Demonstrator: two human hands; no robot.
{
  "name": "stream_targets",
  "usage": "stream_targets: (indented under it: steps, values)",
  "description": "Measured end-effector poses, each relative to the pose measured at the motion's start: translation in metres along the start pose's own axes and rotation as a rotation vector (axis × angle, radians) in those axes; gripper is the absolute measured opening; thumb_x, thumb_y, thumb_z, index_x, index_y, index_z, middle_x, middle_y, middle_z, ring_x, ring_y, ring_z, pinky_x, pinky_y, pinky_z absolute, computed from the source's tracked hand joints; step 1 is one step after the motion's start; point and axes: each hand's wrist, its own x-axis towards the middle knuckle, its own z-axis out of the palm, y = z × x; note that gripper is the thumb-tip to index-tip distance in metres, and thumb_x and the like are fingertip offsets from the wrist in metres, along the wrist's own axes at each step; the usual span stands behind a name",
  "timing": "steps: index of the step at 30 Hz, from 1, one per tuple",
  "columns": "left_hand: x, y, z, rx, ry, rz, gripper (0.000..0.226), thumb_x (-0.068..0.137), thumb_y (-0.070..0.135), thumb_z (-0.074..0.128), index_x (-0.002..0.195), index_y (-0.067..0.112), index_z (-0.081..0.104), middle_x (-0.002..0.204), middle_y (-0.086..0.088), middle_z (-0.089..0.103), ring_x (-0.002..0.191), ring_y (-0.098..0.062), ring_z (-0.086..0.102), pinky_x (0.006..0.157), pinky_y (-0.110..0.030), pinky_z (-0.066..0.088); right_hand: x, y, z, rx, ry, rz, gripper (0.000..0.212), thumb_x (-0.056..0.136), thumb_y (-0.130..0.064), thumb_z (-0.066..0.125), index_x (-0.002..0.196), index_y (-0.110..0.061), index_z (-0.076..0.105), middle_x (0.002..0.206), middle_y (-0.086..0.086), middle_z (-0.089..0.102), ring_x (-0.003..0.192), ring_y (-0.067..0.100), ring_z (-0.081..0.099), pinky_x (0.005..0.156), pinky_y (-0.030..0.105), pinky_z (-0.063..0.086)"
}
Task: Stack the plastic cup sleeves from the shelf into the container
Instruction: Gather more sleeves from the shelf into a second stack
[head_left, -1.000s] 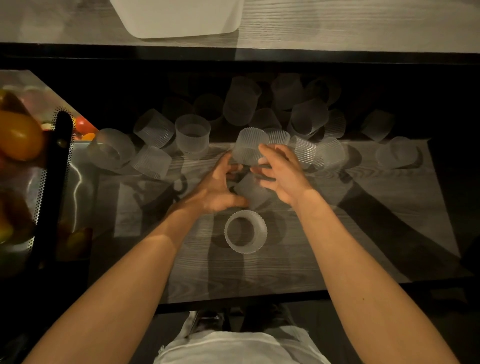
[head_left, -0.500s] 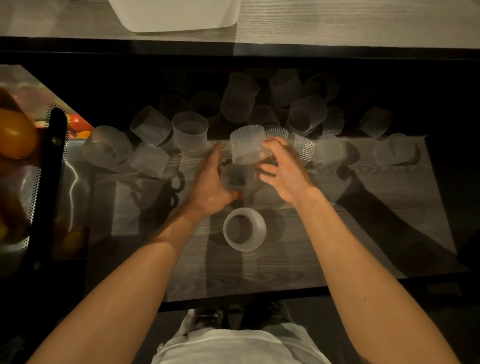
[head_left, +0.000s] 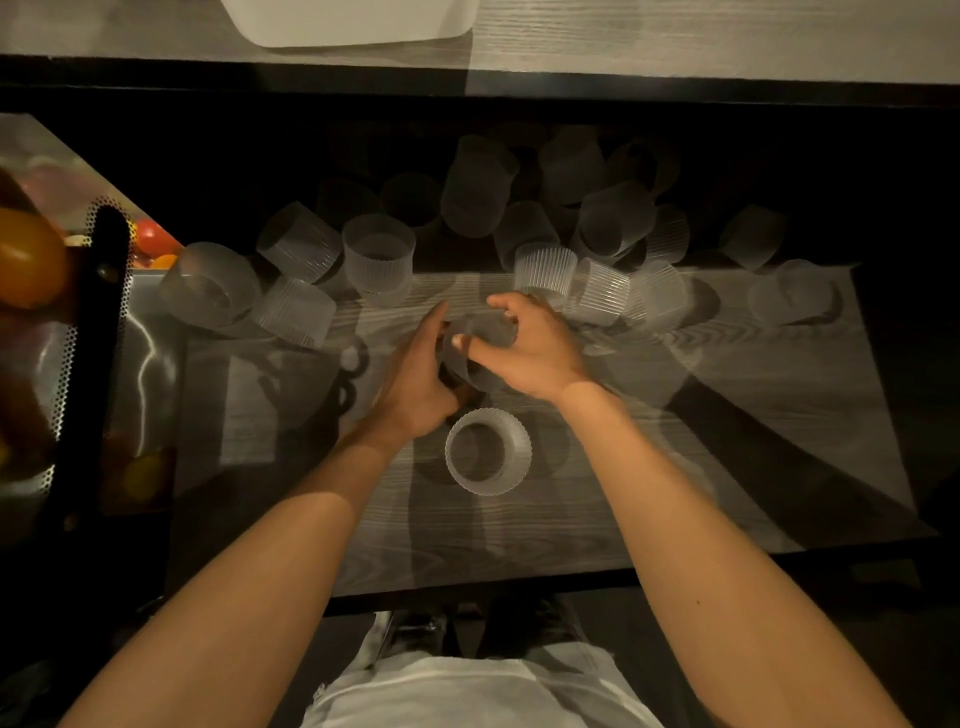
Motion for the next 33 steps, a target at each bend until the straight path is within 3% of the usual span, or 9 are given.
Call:
stream_targets:
  steps: [4, 10, 13, 16, 18, 21, 25, 27, 33]
  values:
    - [0.001, -0.003, 0.000, 0.054, 0.019, -0.005, 0.108, 0.072, 0.021, 0.090, 0.158, 0.016, 0.025, 0.149, -0.003, 0.051, 0.137, -0.021, 0.048, 0.113, -0.044, 0.043, 0.000, -0.014, -0.002, -0.203, -0.003, -0.049, 0.070, 0.088, -0.061, 0.065, 0.145, -0.023, 0.053, 0.140, 0.003, 0.050, 0.132, 0.024, 0.049, 0.101, 0.034, 0.042]
    - [-0.002, -0.002, 0.002, 0.008, -0.007, -0.014, 0.105, 0.076, 0.020, 0.088, 0.159, 0.018, 0.024, 0.152, 0.001, 0.046, 0.137, -0.012, 0.044, 0.108, -0.022, 0.034, 0.004, -0.016, 0.002, -0.375, -0.139, 0.099, 0.085, 0.092, -0.076, 0.044, 0.158, -0.025, 0.031, 0.162, 0.010, 0.023, 0.149, 0.039, 0.026, 0.115, 0.052, 0.035]
    - [0.000, 0.003, -0.001, -0.039, -0.080, -0.002, 0.091, 0.077, 0.022, 0.087, 0.150, 0.028, 0.035, 0.139, 0.012, 0.052, 0.127, -0.004, 0.047, 0.108, -0.024, 0.042, 0.006, -0.008, 0.001, -0.223, -0.132, 0.152, 0.078, 0.096, -0.072, 0.039, 0.158, -0.027, 0.030, 0.163, 0.010, 0.024, 0.148, 0.036, 0.028, 0.116, 0.053, 0.033]
    - [0.007, 0.009, -0.006, -0.057, -0.104, -0.061, 0.073, 0.084, 0.008, 0.078, 0.146, 0.020, 0.042, 0.133, 0.012, 0.051, 0.121, -0.003, 0.048, 0.094, -0.012, 0.042, 0.008, 0.003, -0.003, -0.048, 0.152, 0.089, 0.035, 0.099, -0.049, 0.054, 0.120, -0.022, 0.062, 0.122, 0.006, 0.060, 0.105, 0.020, 0.061, 0.091, 0.039, 0.052]
    - [0.019, 0.013, -0.011, -0.090, -0.086, -0.085, 0.062, 0.091, -0.005, 0.062, 0.146, 0.012, 0.043, 0.144, -0.001, 0.050, 0.132, -0.015, 0.049, 0.106, -0.026, 0.044, 0.008, 0.007, -0.009, 0.005, 0.296, 0.083, 0.022, 0.097, -0.031, 0.061, 0.115, -0.019, 0.064, 0.115, 0.003, 0.063, 0.099, 0.016, 0.064, 0.089, 0.036, 0.055]
    - [0.038, 0.022, -0.015, -0.222, -0.021, -0.124, 0.043, 0.095, -0.008, 0.048, 0.136, 0.000, 0.049, 0.134, -0.011, 0.054, 0.134, -0.030, 0.050, 0.112, -0.040, 0.042, 0.007, 0.010, -0.019, 0.029, 0.368, 0.116, 0.037, 0.097, -0.021, 0.061, 0.134, -0.018, 0.057, 0.133, 0.006, 0.056, 0.116, 0.020, 0.060, 0.091, 0.025, 0.045]
    - [0.047, 0.052, -0.007, -0.298, 0.013, -0.122, 0.038, 0.090, 0.016, 0.046, 0.128, 0.014, 0.053, 0.115, 0.000, 0.058, 0.102, -0.007, 0.057, 0.096, -0.031, 0.047, 0.012, 0.009, -0.021, 0.093, 0.232, 0.173, 0.061, 0.100, -0.021, 0.056, 0.156, -0.019, 0.032, 0.157, 0.009, 0.041, 0.136, 0.026, 0.051, 0.108, 0.032, 0.044]
    - [0.052, 0.063, -0.002, -0.295, -0.039, -0.125, 0.040, 0.096, 0.019, 0.045, 0.135, 0.017, 0.050, 0.115, 0.004, 0.057, 0.098, -0.003, 0.052, 0.088, -0.027, 0.045, 0.014, 0.008, -0.021, 0.132, 0.202, 0.174, 0.064, 0.099, -0.023, 0.057, 0.157, -0.019, 0.031, 0.157, 0.009, 0.044, 0.135, 0.028, 0.053, 0.109, 0.046, 0.048]
    - [0.060, 0.069, 0.002, -0.261, 0.042, -0.164, 0.041, 0.099, 0.027, 0.056, 0.138, 0.020, 0.045, 0.104, 0.013, 0.056, 0.092, 0.000, 0.054, 0.077, -0.018, 0.041, 0.015, 0.000, -0.015, 0.577, 0.297, 0.357, 0.046, 0.096, -0.035, 0.056, 0.137, -0.016, 0.050, 0.133, 0.011, 0.062, 0.122, 0.026, 0.060, 0.107, 0.046, 0.050]
